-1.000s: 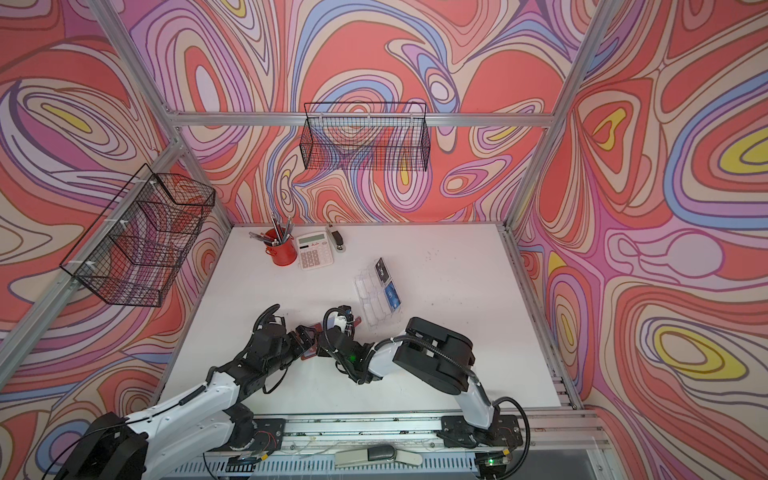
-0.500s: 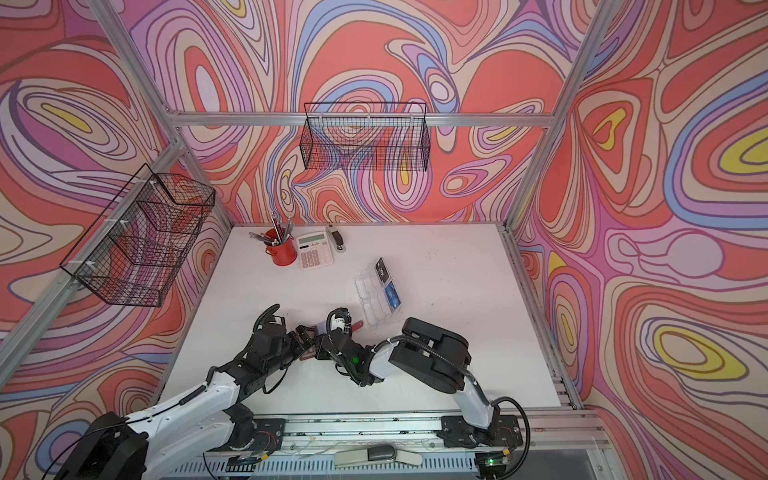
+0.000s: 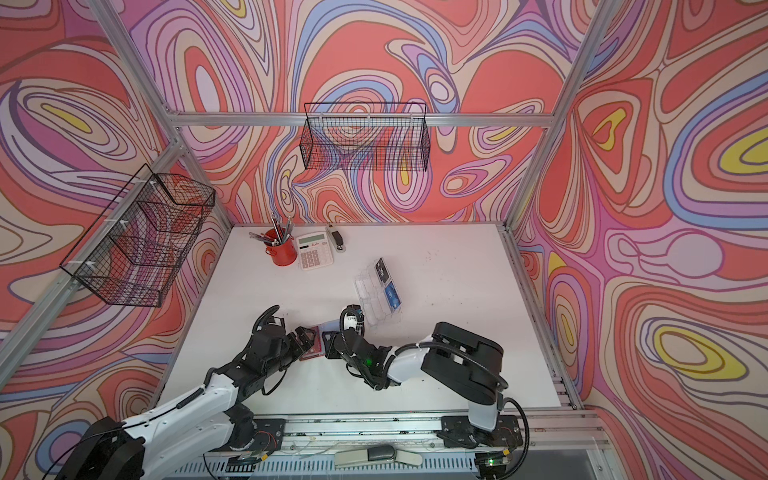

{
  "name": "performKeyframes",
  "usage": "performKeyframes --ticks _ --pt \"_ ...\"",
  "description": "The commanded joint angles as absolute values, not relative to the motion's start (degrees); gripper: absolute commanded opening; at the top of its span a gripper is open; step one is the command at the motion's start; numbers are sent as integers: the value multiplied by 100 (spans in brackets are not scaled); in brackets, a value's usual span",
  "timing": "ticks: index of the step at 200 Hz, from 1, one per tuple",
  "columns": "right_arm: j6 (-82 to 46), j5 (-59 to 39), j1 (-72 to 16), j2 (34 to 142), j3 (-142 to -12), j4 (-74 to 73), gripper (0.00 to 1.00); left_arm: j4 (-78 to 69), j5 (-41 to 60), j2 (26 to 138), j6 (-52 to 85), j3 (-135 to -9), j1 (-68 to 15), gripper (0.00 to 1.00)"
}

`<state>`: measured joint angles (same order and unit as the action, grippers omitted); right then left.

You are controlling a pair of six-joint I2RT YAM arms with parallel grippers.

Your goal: Put the credit cards into the card holder

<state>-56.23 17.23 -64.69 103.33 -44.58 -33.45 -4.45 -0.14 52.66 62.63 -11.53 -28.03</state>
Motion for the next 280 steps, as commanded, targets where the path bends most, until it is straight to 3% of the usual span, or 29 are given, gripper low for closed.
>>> performKeyframes --ticks 1,153,280 --pt "-5658 2205 -6475 10300 -4348 -2660 33 48 -169 5089 6311 -970 -2779 89" --pt "-5493 1820 -6275 11028 -5004 -2163 33 8 -139 5220 6293 -989 -2781 89" --pt "-5467 2126 -6258 10827 -4904 -1921 32 -109 -75 5391 6317 -998 -2781 89"
